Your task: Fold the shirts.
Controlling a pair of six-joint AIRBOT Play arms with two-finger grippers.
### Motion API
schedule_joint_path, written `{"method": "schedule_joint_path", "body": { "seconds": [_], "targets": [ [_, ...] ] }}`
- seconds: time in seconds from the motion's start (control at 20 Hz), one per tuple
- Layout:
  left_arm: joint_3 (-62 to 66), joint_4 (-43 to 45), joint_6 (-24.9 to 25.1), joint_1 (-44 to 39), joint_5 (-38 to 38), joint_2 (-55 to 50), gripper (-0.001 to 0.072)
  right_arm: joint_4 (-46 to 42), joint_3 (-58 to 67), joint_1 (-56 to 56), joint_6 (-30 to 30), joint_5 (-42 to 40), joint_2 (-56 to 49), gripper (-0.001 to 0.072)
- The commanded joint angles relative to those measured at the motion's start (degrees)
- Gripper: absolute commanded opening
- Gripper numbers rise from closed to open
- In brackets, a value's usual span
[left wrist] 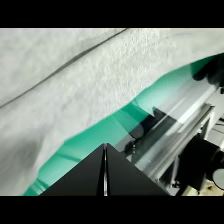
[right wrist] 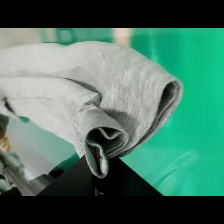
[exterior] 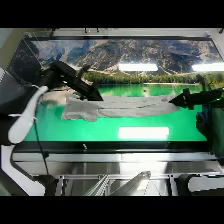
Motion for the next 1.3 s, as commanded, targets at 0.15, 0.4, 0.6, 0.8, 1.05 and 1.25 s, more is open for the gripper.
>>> {"method": "schedule_joint_path", "body": {
  "seconds": [0.15,0.4,0.6,0.8,1.05,1.25],
  "targets": [
    [10.1,0.8,-5.7,-14.7,-6.2,-12.5,0.0014,1.5,0.6,-2.0,0.0,10.5,3.2,0.0015],
    [19.7,10.1,-12.3,-18.5,0.7,-18.6,0.0015,8.5,0.7,-2.0,-1.8,13.4,3.3,0.0015],
    [23.5,9.8,-12.5,-21.1,-0.5,-18.7,0.0015,22.2,0.8,-1.9,-5.0,18.0,3.3,0.0015],
    [27.0,1.9,-10.0,-22.3,-3.3,-18.3,0.0016,31.5,1.0,2.1,-5.8,19.3,4.5,0.0015],
    [21.7,18.5,-7.2,-10.4,11.0,-3.8,0.0016,35.3,1.0,20.4,-6.1,7.2,9.2,0.0015],
    [0.3,20.9,-3.8,7.1,7.2,18.4,0.0017,31.3,1.0,40.8,-6.2,-17.0,7.5,0.0015]
  ]
}}
